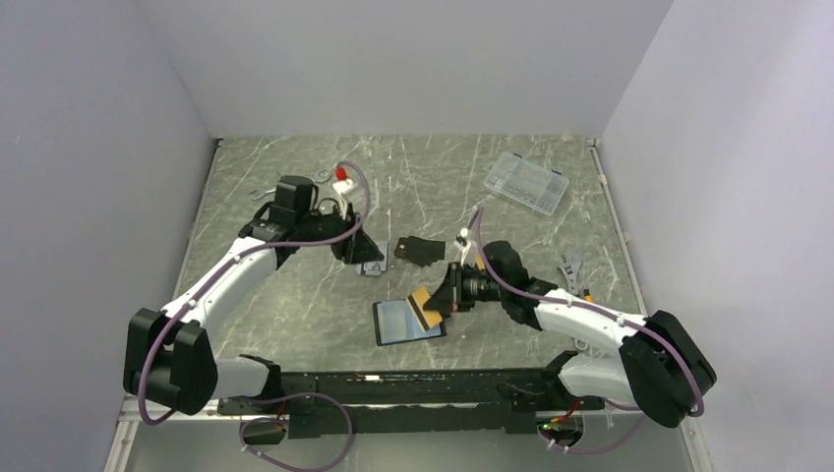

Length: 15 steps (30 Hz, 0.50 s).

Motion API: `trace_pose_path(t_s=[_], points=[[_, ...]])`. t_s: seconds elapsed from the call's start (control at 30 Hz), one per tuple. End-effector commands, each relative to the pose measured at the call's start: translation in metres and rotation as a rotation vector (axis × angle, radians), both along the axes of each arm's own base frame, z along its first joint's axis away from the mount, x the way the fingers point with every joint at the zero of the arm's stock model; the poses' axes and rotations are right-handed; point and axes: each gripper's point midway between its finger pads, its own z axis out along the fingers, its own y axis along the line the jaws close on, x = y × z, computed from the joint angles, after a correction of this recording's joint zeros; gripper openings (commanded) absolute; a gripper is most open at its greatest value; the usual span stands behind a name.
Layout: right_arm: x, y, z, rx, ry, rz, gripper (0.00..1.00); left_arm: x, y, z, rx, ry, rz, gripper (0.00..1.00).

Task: Put the credit cards into the card holder
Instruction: Insert the credit card into the card holder.

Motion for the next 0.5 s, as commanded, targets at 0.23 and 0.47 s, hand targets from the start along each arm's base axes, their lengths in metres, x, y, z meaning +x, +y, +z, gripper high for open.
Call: trace_pose_path(t_s=[0.23,0.47], points=[[-0.009,0.008,-0.041,-0.013,0.042,-0.01,0.0,-0.053,0.02,-0.119,0.62,-0.4,-0.349,0.47],[-0.011,0.001,-0.072,-0.084,0.092,-0.037,0.0,-0.047,0.03,-0.161,0.923,-0.416,-0.398,0.23]])
